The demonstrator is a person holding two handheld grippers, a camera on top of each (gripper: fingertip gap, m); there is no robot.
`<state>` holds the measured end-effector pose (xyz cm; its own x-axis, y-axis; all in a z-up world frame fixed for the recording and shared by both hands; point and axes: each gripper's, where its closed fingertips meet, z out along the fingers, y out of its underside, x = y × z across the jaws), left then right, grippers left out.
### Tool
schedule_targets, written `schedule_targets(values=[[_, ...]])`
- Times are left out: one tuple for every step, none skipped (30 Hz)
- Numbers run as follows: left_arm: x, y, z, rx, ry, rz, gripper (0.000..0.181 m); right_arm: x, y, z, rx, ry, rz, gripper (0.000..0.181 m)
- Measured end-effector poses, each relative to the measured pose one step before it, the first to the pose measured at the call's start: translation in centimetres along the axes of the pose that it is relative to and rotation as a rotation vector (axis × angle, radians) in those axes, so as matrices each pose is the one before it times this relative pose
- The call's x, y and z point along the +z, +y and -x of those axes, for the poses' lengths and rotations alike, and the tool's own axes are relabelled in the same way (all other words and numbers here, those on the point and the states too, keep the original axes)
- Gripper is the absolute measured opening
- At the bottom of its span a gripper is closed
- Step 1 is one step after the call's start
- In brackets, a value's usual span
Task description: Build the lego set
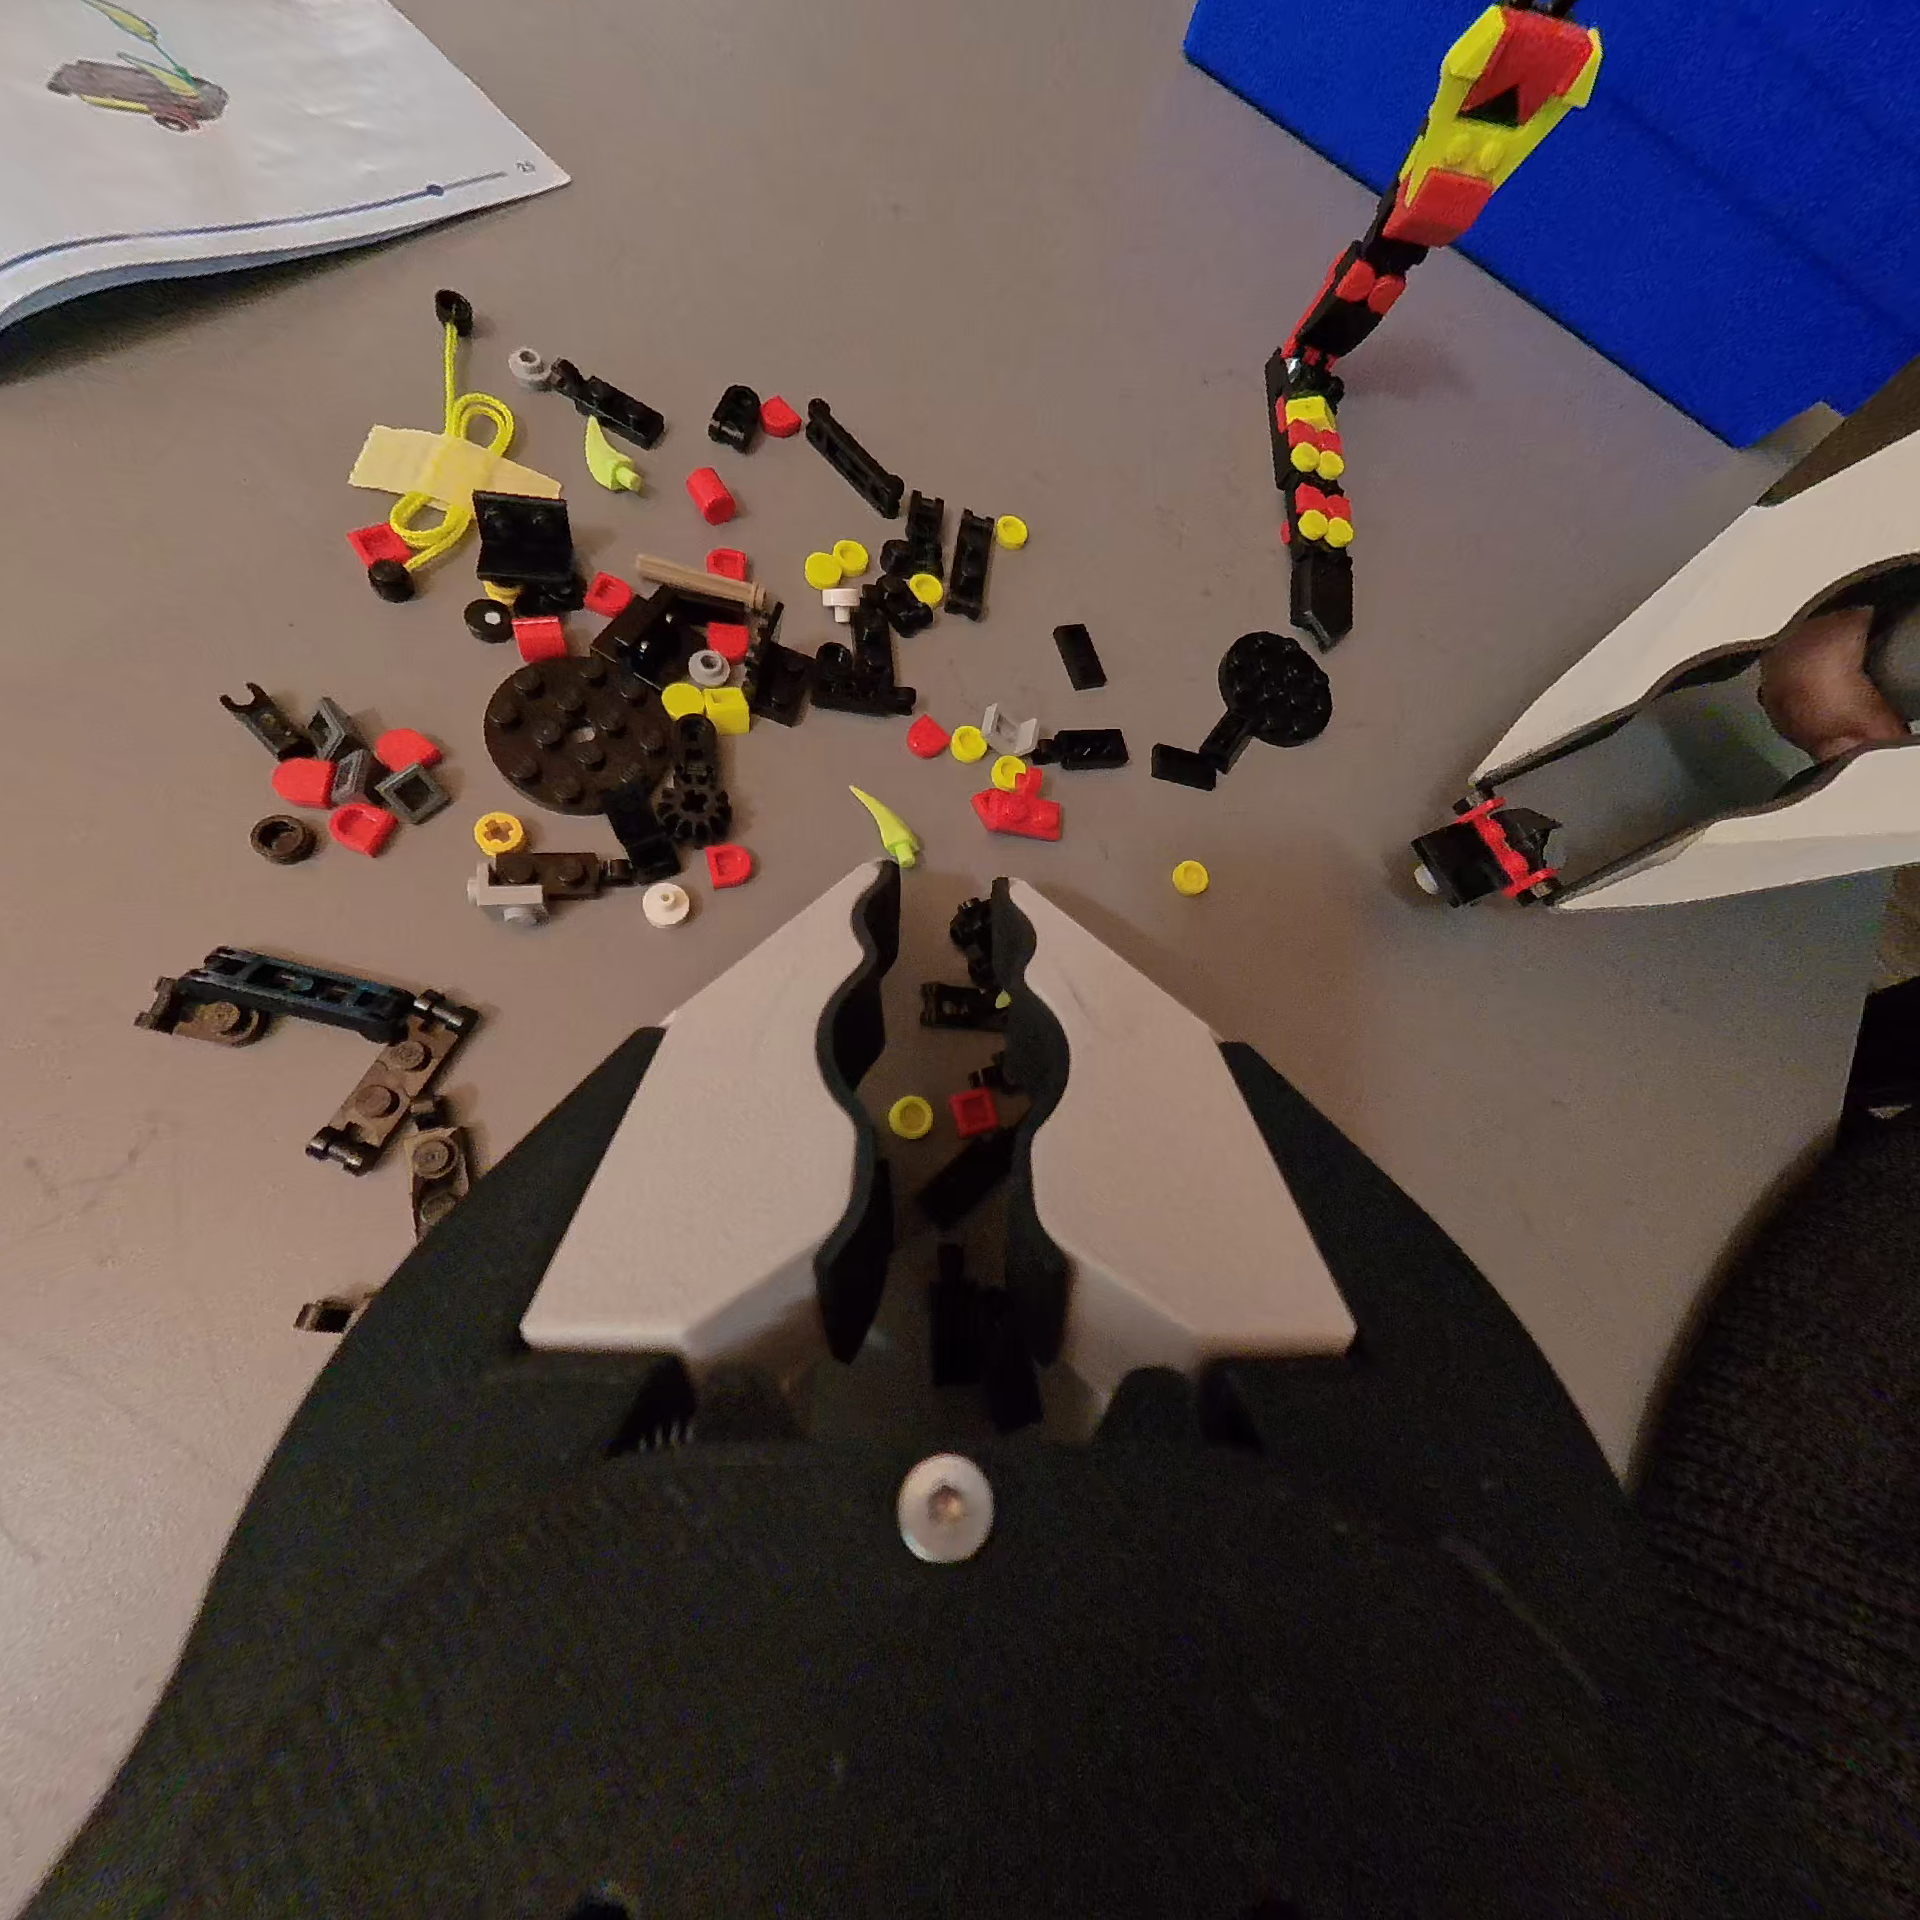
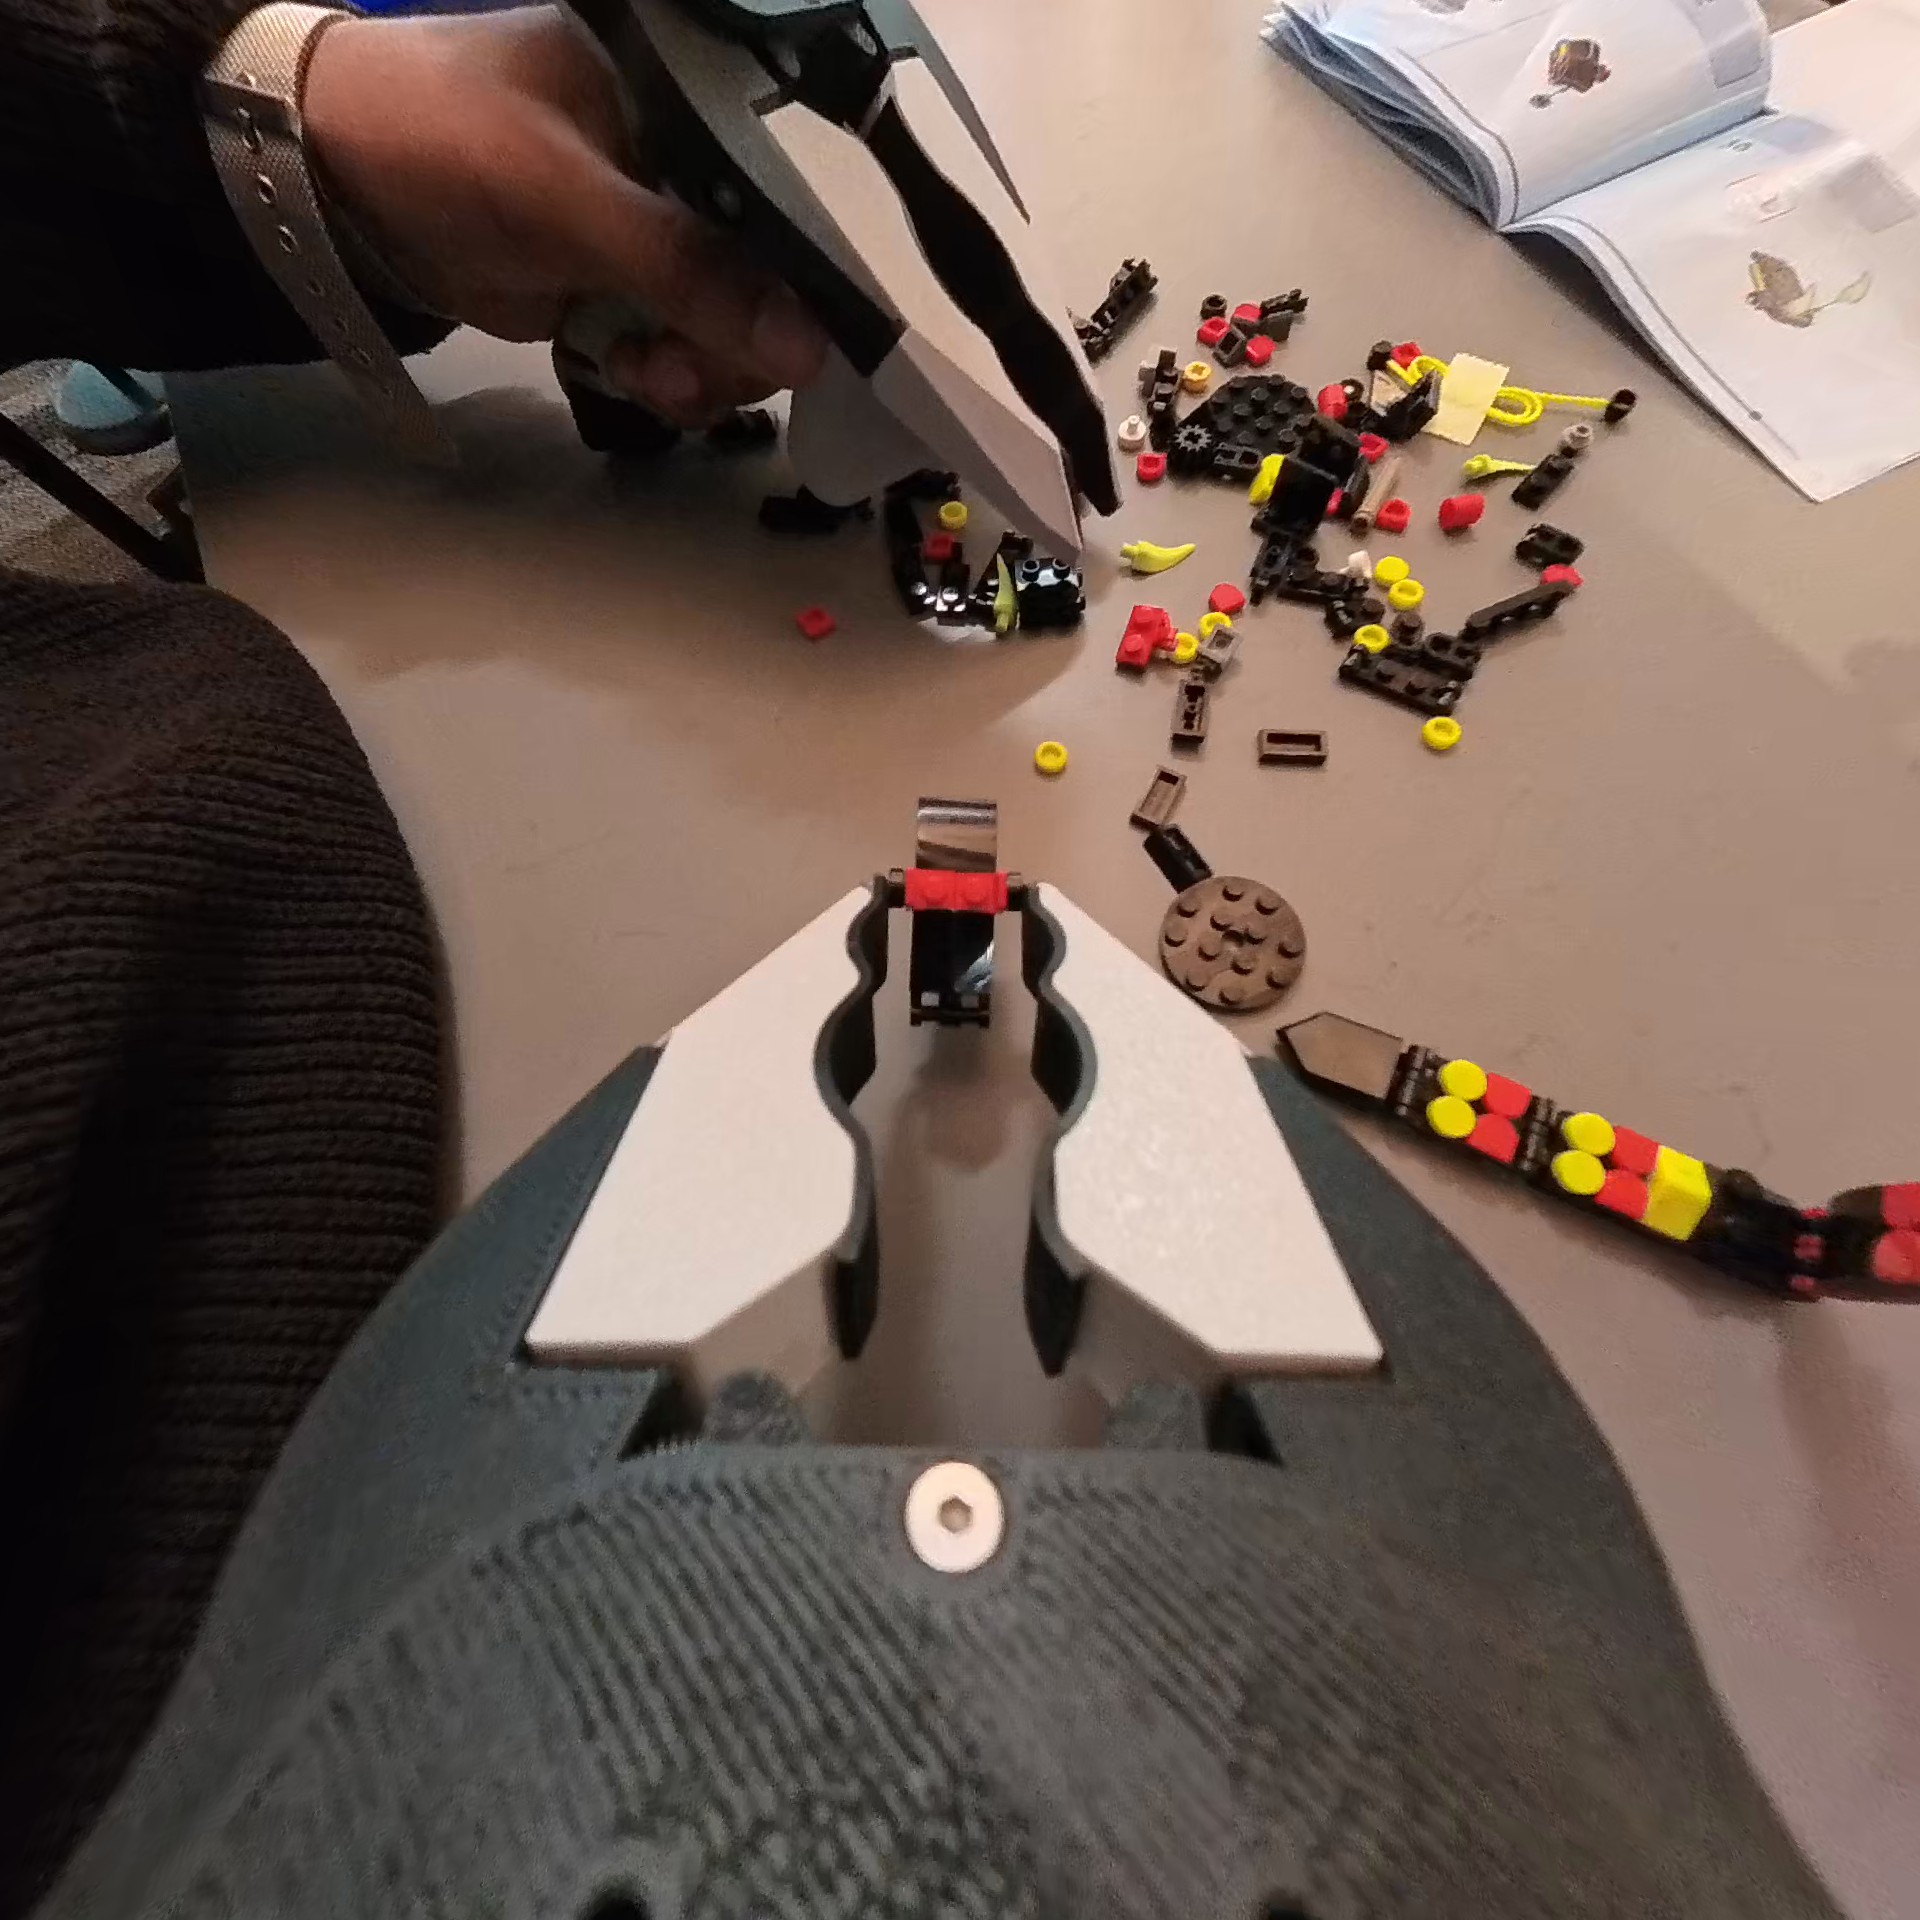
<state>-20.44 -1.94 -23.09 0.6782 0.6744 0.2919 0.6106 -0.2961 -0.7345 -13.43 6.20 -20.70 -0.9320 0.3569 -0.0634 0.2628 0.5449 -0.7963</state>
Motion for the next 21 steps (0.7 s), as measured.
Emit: schedule_targets(values=[[0.001,-0.002,-0.002,-0.0001,0.0001,-0.0002,0.015,-0.001,-0.018,-0.008,-0.0002,0.0005,-0.0007,0.023],[-0.004,-0.002,0.004,-0.0002,0.0001,-0.0004,0.015,-0.005,-0.01,-0.011,-0.0002,0.0007,-0.0001,0.023],[-0.005,0.0,0.004,-0.0003,0.0,-0.0002,0.015,0.002,-0.004,-0.015,-0.0005,0.0008,-0.0003,0.023],[-0.004,-0.013,-0.005,-0.0003,0.0,-0.0004,0.015,-0.001,-0.017,-0.012,-0.0003,0.0008,-0.0007,0.024],[-0.002,-0.005,0.008,-0.0004,0.0002,-0.0001,0.015,-0.006,-0.016,-0.017,0.0002,0.0004,-0.0008,0.024],[0.005,0.009,0.0,-0.0004,0.0,0.0001,0.015,-0.013,-0.023,-0.006,0.0003,0.0004,-0.0009,0.023],[0.0,0.0,0.002,0.0,-0.0001,0.0,0.016,-0.017,-0.026,-0.014,0.0001,0.0006,-0.0015,0.023],[0.001,-0.001,0.006,0.0002,-0.0003,-0.0001,0.016,-0.012,-0.033,-0.014,0.0005,0.0002,-0.0018,0.023],[-0.004,-0.004,-0.012,0.0003,-0.0001,0.0,0.016,-0.014,-0.029,-0.009,0.0008,-0.0001,-0.0015,0.023],[0.0,-0.001,0.006,0.0001,-0.0004,0.0,0.016,-0.016,-0.015,-0.013,0.001,0.0,-0.0015,0.023],[0.0,-0.002,0.001,0.0002,-0.0004,-0.0006,0.016,-0.01,-0.034,-0.004,0.0016,-0.0006,-0.0017,0.024],[-0.009,-0.012,0.008,0.0001,-0.0003,-0.0005,0.016,-0.012,-0.021,0.004,0.0023,-0.0012,-0.0017,0.024],[0.0,0.0,-0.003,-0.0001,0.0001,0.0,0.016,-0.01,-0.022,-0.012,0.0021,-0.0008,-0.0016,0.024],[0.0,-0.001,0.001,-0.0001,-0.0001,0.0,0.016,-0.01,-0.015,-0.015,0.0013,-0.0001,-0.0009,0.024],[0.002,-0.005,0.002,0.0002,-0.0001,-0.0003,0.016,-0.014,-0.009,-0.019,0.0005,0.0005,-0.0006,0.024],[-0.016,-0.003,-0.002,0.0006,-0.0003,-0.0008,0.016,-0.01,-0.009,-0.002,0.0004,0.0001,-0.0005,0.024],[-0.013,-0.017,-0.003,0.001,-0.0007,-0.001,0.016,0.004,-0.006,-0.001,0.0005,-0.0004,-0.0002,0.024],[-0.016,-0.015,-0.01,0.0017,-0.0008,-0.0018,0.016,0.012,0.005,0.012,0.0004,-0.0004,0.0002,0.024],[-0.031,-0.039,-0.013,0.0023,-0.0006,-0.003,0.016,-0.001,0.003,-0.003,-0.0001,0.0002,0.0002,0.024],[-0.044,-0.044,-0.028,0.0023,0.0002,-0.0035,0.016,-0.009,-0.005,0.002,-0.0005,0.0003,0.0,0.024],[-0.015,-0.028,-0.02,0.0013,0.0007,-0.0024,0.017,0.001,-0.003,-0.005,-0.0001,0.0003,-0.0002,0.024]])
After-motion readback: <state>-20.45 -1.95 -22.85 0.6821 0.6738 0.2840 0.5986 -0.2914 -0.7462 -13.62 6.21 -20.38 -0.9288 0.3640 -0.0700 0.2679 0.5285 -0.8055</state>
